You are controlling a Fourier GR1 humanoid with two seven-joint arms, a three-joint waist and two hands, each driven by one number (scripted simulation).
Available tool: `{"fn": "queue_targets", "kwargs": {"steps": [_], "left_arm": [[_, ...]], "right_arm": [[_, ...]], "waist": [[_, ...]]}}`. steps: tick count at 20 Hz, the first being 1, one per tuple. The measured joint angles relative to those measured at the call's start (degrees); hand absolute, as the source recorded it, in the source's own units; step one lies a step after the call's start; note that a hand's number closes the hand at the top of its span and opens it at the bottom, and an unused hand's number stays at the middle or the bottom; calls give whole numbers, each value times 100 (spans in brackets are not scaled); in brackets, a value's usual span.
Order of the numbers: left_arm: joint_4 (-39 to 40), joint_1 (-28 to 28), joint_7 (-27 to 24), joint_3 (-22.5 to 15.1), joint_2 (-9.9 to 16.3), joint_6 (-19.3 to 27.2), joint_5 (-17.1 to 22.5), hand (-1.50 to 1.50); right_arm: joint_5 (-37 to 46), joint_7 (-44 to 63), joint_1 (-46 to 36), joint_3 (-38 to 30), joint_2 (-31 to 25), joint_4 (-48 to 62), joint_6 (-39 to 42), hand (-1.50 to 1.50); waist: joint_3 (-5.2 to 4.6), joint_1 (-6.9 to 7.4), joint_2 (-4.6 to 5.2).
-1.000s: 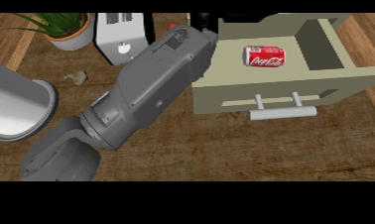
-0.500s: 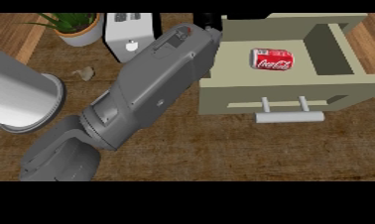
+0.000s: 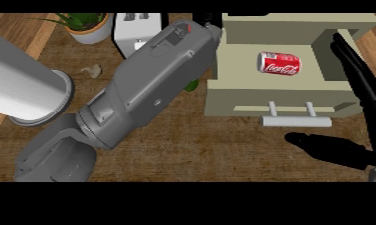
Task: Pick up the can, place it into the drawer and close the drawer
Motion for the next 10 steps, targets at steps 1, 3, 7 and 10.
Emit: {"fn": "queue_targets", "kwargs": {"steps": [1, 3, 7, 10], "left_arm": [[-28, 57, 14, 7, 27, 6, -29, -150], [-89, 103, 97, 19, 123, 12, -86, -150], [-246, 135, 280, -7, 203, 124, -213, -150], [-395, 271, 406, -12, 401, 55, -297, -150]], "right_arm": [[187, -63, -121, 73, -28, 228, -115, -150], [523, -197, -334, 250, -73, 680, -308, -150], [1188, -351, -890, 563, -154, 1670, -687, -150], [1568, -436, -1308, 715, -259, 2361, -847, -150]], "waist": [[-1, 13, -6], [0, 32, -13], [0, 81, -20], [-1, 97, -25]]}}
